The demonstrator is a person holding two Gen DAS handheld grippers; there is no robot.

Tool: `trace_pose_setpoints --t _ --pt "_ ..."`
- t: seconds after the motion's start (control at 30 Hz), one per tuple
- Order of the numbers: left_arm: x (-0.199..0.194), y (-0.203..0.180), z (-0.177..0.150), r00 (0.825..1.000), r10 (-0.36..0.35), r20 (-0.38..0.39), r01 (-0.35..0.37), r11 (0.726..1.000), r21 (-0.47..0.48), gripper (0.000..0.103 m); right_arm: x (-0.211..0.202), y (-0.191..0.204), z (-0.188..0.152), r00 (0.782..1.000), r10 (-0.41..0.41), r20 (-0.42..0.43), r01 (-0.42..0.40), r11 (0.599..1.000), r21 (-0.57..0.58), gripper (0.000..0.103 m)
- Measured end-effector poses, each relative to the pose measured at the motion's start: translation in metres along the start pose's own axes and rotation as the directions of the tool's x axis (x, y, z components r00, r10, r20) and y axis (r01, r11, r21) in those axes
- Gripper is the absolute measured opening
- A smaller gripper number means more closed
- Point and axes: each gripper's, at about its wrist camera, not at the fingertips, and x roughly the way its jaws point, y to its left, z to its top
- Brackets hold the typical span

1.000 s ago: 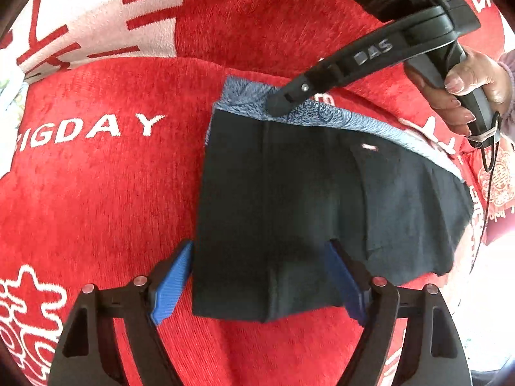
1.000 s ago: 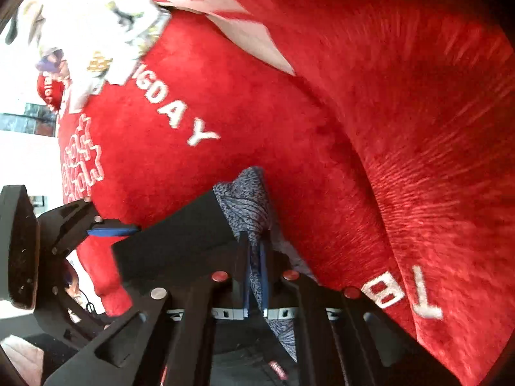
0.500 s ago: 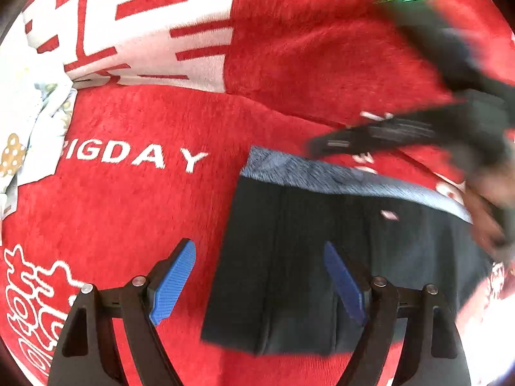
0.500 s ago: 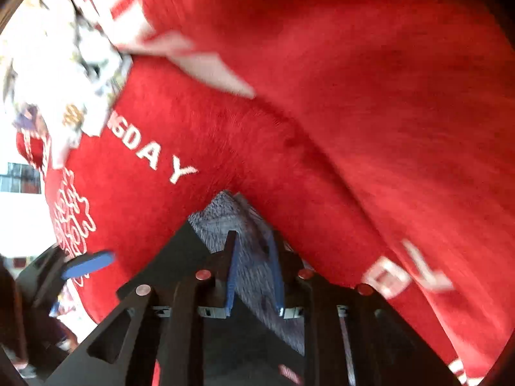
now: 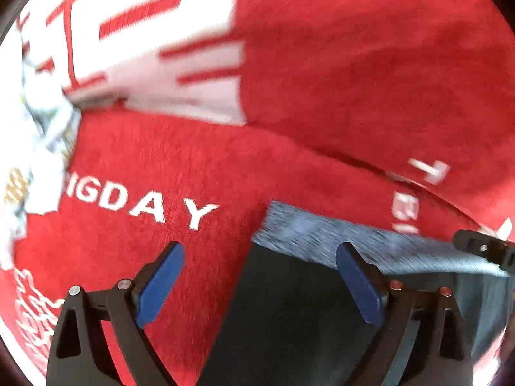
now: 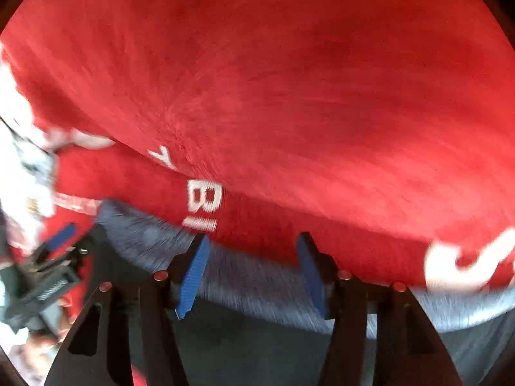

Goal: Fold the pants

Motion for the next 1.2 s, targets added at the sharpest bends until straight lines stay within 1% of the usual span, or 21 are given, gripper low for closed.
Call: trace_pose_setpoints --t 0.07,0.1,0.17,0.2,0.27,0.33,0.37,0.43,0.5,0.53,0.63,0.73,0.8,0.93,0.97,1.0,1.07,1.1,1.13,1.17,1.2 --pt "-0.02 -0.017 -0.009 0.999 -0.032 0.007 0.031 0.999 0.042 0.096 -0.027 -0.016 -0.022 1.0 0.025 0.004 -0.025 0.999 0.022 0.06" --pt "-0.029 -0.028 -0.015 0.998 -0.054 0.006 0.054 0.997 0.059 0.096 -0.043 -0.028 -0.04 0.999 0.043 0.003 -0.043 0.998 0.044 0.06" --pt "-0.038 -0.058 -0.027 0.994 -0.105 -0.006 0.105 0.99 0.096 0.096 -0.066 -0.052 -0.072 0.996 0.092 -0.001 -0.092 0.988 0.12 0.06" --pt "-0.04 -0.075 -0.036 0.992 -0.123 -0.019 0.124 0.985 0.122 0.096 -0.077 -0.069 -0.095 0.991 0.13 -0.004 -0.127 0.974 0.188 0.06" --pt "-0.033 -0.108 -0.047 0.99 -0.132 -0.05 0.138 0.976 0.17 0.096 -0.085 -0.097 -0.132 0.986 0.168 -0.011 -0.157 0.939 0.307 0.06" --pt "-0.019 -0.135 -0.064 0.988 -0.115 -0.104 0.133 0.972 0.196 0.096 -0.082 -0.124 -0.173 0.976 0.218 -0.016 -0.188 0.874 0.448 0.06" --pt "-0.011 -0.142 -0.071 0.987 -0.102 -0.127 0.126 0.973 0.194 0.096 -0.082 -0.138 -0.184 0.974 0.226 -0.012 -0.191 0.85 0.49 0.058" --pt "-0.004 -0.154 -0.087 0.996 -0.024 -0.083 0.044 0.965 0.258 0.097 -0.077 -0.157 -0.204 0.967 0.256 0.012 -0.219 0.797 0.563 0.053" --pt "-0.004 -0.161 -0.091 0.997 -0.007 -0.078 0.03 0.957 0.288 0.097 -0.075 -0.175 -0.213 0.947 0.31 0.088 -0.298 0.737 0.607 0.052" --pt "-0.004 -0.162 -0.092 0.997 0.002 -0.079 0.021 0.956 0.294 0.1 -0.074 -0.18 -0.214 0.942 0.321 0.1 -0.312 0.726 0.613 0.052" --pt "-0.003 -0.163 -0.088 0.995 0.006 -0.1 0.024 0.956 0.293 0.1 -0.08 -0.188 -0.221 0.929 0.342 0.144 -0.352 0.693 0.63 0.049" --pt "-0.002 -0.164 -0.084 0.993 0.013 -0.117 0.021 0.957 0.288 0.1 -0.093 -0.2 -0.231 0.933 0.319 0.164 -0.347 0.685 0.64 0.049" --pt "0.002 -0.165 -0.089 0.993 0.017 -0.114 0.017 0.957 0.291 0.101 -0.095 -0.211 -0.237 0.938 0.298 0.178 -0.338 0.667 0.664 0.049" --pt "0.005 -0.167 -0.091 0.995 0.029 -0.1 0.002 0.955 0.296 0.102 -0.084 -0.232 -0.243 0.919 0.312 0.24 -0.385 0.587 0.712 0.049" --pt "0.003 -0.166 -0.093 0.995 0.03 -0.1 0.001 0.955 0.295 0.102 -0.084 -0.234 -0.241 0.917 0.315 0.244 -0.389 0.582 0.714 0.043" --pt "0.003 -0.166 -0.093 0.995 0.029 -0.101 0.002 0.956 0.294 0.102 -0.085 -0.233 -0.237 0.919 0.313 0.239 -0.385 0.586 0.713 0.005" --pt "0.002 -0.167 -0.095 0.995 0.028 -0.097 0.002 0.954 0.298 0.102 -0.096 -0.231 -0.232 0.92 0.305 0.245 -0.388 0.627 0.675 0.008" --pt "0.0 -0.168 -0.097 0.995 0.027 -0.094 0.002 0.954 0.301 0.102 -0.102 -0.23 -0.231 0.926 0.289 0.242 -0.376 0.652 0.659 0.007" --pt "0.0 -0.168 -0.098 0.996 0.027 -0.088 0.001 0.952 0.305 0.102 -0.106 -0.228 -0.232 0.94 0.259 0.222 -0.341 0.691 0.637 0.007" --pt "0.0 -0.167 -0.098 0.996 0.027 -0.085 0.0 0.951 0.308 0.102 -0.101 -0.227 -0.236 0.958 0.227 0.178 -0.288 0.734 0.615 0.007" --pt "0.0 -0.169 -0.099 0.996 0.031 -0.078 -0.005 0.949 0.316 0.103 -0.093 -0.224 -0.237 0.964 0.217 0.152 -0.264 0.74 0.618 0.008"
